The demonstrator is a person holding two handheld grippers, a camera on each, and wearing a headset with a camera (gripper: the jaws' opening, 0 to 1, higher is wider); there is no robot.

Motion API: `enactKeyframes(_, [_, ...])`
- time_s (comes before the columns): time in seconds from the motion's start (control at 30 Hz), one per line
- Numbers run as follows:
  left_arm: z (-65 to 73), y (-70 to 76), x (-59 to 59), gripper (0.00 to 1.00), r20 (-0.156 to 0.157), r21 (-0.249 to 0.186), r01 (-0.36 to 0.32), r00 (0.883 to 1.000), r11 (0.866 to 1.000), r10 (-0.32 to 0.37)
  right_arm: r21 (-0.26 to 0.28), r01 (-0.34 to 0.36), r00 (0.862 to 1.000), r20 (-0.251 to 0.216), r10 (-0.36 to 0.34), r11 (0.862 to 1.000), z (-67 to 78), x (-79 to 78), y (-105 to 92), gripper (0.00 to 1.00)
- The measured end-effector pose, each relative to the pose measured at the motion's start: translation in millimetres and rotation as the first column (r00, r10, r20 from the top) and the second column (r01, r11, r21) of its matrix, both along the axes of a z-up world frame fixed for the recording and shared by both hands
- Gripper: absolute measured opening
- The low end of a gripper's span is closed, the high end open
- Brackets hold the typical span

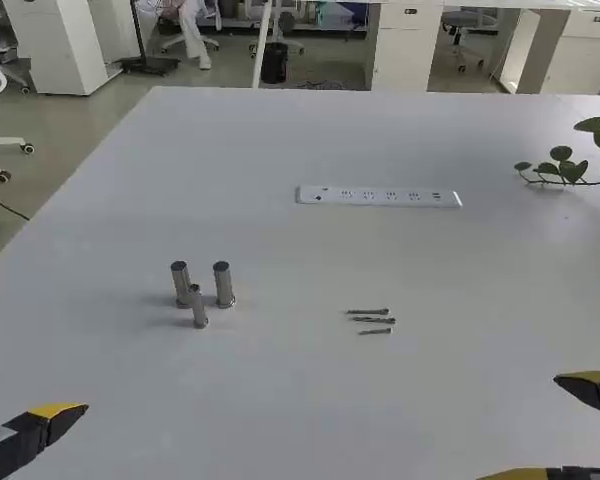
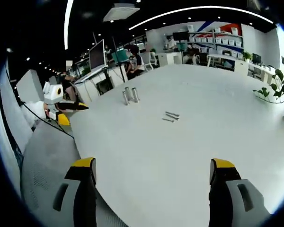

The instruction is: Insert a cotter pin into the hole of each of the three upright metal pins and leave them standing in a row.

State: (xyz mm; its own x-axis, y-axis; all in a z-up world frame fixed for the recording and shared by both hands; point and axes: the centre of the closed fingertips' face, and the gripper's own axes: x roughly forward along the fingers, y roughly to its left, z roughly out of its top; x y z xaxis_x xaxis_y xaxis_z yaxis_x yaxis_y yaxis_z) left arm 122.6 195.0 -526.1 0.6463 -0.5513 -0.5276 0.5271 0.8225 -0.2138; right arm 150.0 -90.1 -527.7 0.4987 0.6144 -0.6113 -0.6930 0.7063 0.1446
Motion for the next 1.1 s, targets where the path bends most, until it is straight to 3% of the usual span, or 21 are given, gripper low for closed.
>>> enactKeyframes(0.23, [-9.3,0.8,-6.1,0.99,-0.045,0.013,0.009,0.999,1.000,-0.008,0.003,0.010,1.000,-0.004,-0.010,1.000,0.2,-0.3,-3.4,0.95])
enactKeyframes(0.6, [-6.2,0.5,-12.7,0.99,-0.049,0.001,0.006,0.999,1.000,-0.006,0.015,0.022,1.000,0.014,-0.023,1.000,5.0,6.6,-5.2,0.95])
enactKeyframes(0.7, [-7.1,-0.3,-16.2,0.99,-0.060,0.035,0.019,0.998,0.999,-0.017,0.034,0.021,1.000,0.010,-0.021,0.999,4.0,5.1,-4.6,0.95])
enactKeyframes(0.87, [-1.9,1.9,-11.6,0.99,-0.054,0.028,-0.009,0.999,1.000,0.010,0.010,-0.010,1.000,-0.007,0.010,1.000,-2.2,1.6,-3.5,0.95])
enactKeyframes(1.1, [1.2,3.6,-10.5,0.99,-0.057,0.048,-0.006,0.998,0.999,0.009,0.027,-0.023,1.000,-0.002,0.023,0.999,-2.2,6.7,1.5,0.95])
